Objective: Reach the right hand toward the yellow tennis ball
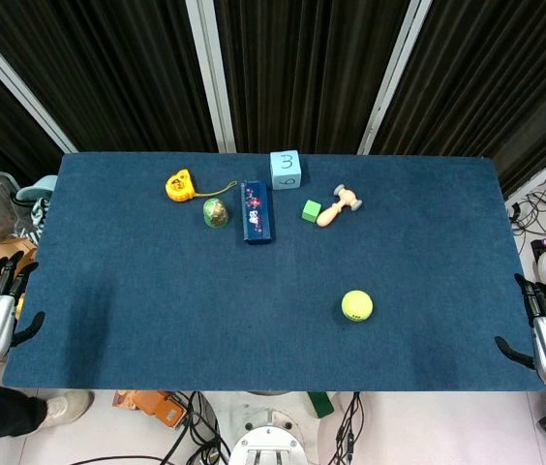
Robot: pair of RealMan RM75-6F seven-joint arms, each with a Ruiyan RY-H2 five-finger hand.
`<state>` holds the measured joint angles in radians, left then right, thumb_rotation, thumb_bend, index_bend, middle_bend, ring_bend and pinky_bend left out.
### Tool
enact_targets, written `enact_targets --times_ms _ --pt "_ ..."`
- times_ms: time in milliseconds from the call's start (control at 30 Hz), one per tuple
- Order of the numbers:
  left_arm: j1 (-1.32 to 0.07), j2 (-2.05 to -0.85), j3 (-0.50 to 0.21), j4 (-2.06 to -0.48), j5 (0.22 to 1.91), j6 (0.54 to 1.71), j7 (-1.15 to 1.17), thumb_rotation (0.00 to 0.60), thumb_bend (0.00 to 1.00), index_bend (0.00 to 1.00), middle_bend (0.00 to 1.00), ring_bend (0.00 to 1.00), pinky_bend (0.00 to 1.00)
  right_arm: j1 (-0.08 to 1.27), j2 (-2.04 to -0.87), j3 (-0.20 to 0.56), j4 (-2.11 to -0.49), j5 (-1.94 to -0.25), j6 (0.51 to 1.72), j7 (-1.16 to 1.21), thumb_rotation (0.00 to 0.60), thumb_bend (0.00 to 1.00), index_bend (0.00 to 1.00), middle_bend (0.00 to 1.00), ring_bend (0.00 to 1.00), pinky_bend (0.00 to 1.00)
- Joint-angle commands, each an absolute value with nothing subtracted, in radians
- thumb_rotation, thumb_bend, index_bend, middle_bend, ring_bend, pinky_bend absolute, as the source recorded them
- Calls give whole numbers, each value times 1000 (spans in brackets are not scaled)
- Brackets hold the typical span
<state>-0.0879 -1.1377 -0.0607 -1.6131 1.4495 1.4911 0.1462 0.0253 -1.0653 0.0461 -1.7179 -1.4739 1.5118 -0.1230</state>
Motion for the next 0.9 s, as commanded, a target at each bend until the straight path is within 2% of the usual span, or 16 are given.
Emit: enact_targets --times_ms 33,633,833,900 --pt "-88 -1138 -61 -1613 1450 1491 147 600 267 139 0 0 119 26 -1065 46 -1719 -1473 1509 -124 600 300 29 211 175 187" --pt "-87 -1140 -63 -1616 1445 1492 148 600 267 138 0 0 119 28 -1065 51 -1717 -1466 1494 -104 600 300 29 211 176 187" --pt "-84 -1146 -61 -1624 1448 1499 153 600 268 139 0 0 119 65 -1075 42 -1718 -1480 1423 -72 600 300 29 211 175 187" --pt "-84 -1146 -60 -1625 1451 1500 154 600 268 139 0 0 119 100 -1088 35 -1713 -1492 1361 -68 600 300 29 211 175 187"
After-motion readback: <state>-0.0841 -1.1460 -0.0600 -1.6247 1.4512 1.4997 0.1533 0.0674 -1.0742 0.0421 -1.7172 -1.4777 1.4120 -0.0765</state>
